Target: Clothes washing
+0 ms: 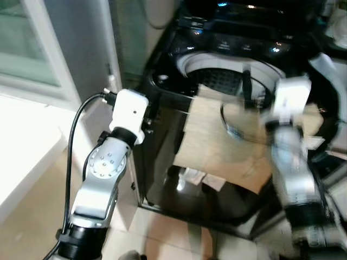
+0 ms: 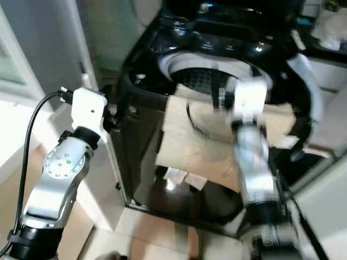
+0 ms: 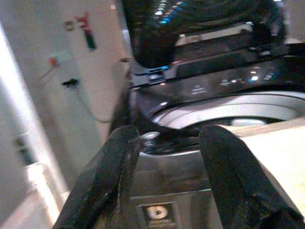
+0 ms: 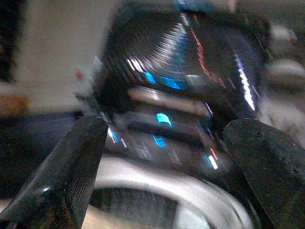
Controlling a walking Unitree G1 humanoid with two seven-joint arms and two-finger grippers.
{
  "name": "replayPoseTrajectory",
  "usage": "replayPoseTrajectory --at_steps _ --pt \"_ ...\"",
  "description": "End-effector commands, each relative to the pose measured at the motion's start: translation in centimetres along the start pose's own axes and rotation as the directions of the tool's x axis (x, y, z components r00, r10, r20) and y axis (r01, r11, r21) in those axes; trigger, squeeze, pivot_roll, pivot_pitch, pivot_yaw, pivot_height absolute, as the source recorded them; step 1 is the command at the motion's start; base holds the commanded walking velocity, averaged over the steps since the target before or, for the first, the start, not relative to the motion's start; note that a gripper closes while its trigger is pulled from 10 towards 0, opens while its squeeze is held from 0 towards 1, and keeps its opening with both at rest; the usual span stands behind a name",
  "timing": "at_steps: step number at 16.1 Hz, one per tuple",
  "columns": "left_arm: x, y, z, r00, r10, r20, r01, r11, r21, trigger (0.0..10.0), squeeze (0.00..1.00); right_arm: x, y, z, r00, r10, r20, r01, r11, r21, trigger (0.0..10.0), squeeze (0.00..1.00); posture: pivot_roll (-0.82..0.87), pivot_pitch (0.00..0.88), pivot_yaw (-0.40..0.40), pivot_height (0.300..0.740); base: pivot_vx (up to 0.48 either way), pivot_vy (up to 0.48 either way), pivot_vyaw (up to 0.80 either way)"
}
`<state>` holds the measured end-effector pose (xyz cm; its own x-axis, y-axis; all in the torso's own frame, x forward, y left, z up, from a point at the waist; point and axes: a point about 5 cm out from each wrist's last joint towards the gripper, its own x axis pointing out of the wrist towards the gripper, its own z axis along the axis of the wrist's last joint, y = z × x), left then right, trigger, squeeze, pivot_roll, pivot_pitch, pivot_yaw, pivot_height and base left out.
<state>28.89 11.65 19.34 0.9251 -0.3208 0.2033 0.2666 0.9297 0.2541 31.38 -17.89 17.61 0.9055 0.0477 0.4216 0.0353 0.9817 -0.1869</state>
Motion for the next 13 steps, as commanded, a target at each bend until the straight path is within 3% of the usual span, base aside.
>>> replayPoseTrajectory --at_steps 1,3,11,13 --pt "0.2 -0.4 -0.2 1.0 -0.023 0.0 0.023 1.0 -0.018 10.0 0.0 0.0 -0.7 0.6 1.0 -0.028 0.01 0.028 1.0 0.001 10.0 0.0 -0.1 0.0 -0.013 0.74 0.0 0.0 -0.76" --pt "0.4 -0.5 -0.5 1.0 -0.029 -0.008 0.029 0.999 -0.025 10.0 0.0 -0.8 -0.4 0.2 0.999 -0.014 -0.041 0.013 1.0 -0.015 10.0 0.0 -0.11 0.0 -0.002 0.74 0.0 0.0 -0.76" --pt "0.3 -0.4 -1.9 0.998 0.029 -0.051 -0.034 0.995 -0.09 10.0 0.0 -0.5 1.1 -1.8 0.985 0.05 -0.167 -0.052 0.999 -0.009 10.0 0.0 -0.09 0.0 -0.02 0.74 0.0 0.0 0.0" --pt "0.3 0.1 -2.5 0.996 0.055 -0.072 -0.062 0.993 -0.103 10.0 0.0 -0.9 2.3 -2.6 0.975 0.089 -0.201 -0.085 0.996 0.031 10.0 0.0 -0.08 0.0 -0.022 0.74 -0.249 0.0 0.0"
